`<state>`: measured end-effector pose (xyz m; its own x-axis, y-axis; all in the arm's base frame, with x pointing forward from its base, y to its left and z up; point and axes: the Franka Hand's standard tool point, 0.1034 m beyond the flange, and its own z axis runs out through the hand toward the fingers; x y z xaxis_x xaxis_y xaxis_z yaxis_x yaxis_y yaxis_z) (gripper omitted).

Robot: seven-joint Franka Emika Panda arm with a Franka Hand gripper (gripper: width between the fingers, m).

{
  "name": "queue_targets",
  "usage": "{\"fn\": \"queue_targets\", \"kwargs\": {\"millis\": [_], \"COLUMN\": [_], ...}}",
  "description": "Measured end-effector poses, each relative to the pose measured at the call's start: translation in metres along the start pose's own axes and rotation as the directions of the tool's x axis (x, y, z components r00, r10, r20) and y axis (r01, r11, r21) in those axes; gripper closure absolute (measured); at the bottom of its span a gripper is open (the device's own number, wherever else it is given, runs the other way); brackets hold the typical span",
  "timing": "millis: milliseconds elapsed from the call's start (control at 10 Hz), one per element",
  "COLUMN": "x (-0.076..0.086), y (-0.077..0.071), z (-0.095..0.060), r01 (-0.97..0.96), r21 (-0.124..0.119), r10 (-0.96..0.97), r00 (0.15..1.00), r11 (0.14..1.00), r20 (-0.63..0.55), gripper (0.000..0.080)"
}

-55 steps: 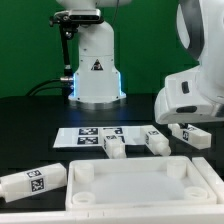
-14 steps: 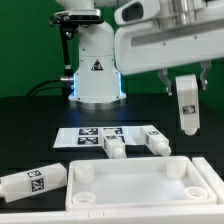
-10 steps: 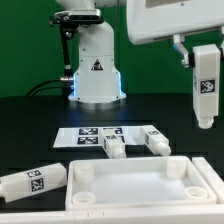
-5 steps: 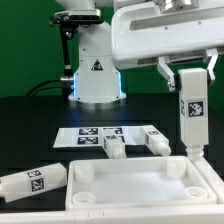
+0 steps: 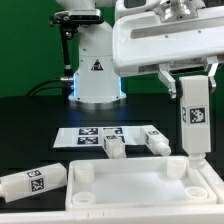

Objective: Assemble desk

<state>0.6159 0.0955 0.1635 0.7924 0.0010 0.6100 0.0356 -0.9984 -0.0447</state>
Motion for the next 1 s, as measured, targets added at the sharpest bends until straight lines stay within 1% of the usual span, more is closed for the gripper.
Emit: {"fn": "queue_targets", "kwargs": {"millis": [100,200,600,800,900,1000], "x": [-0.001,0.0,0.0,0.015,0.017,0.015], "y": [0.007,0.015,0.013,0.009,0.004,0.003], "z": [0.007,0.01,0.011,0.013,0.014,0.015], "r01": [0.087,0.113,0.104,0.086,0.081,0.081], "r21": [-0.004,-0.009,-0.008,0.005,0.012,0.014], "r10": [-0.087,-0.112,-0.103,-0.087,-0.082,-0.082], "r00": [0.995,0.992,0.993,0.995,0.996,0.995], "r11": [0.996,0.994,0.995,0.996,0.997,0.997], "r20": [0.047,0.055,0.056,0.046,0.044,0.051], "gripper": [0.0514,0.0514,0.0514,0.0514,0.0514,0.0514]}}
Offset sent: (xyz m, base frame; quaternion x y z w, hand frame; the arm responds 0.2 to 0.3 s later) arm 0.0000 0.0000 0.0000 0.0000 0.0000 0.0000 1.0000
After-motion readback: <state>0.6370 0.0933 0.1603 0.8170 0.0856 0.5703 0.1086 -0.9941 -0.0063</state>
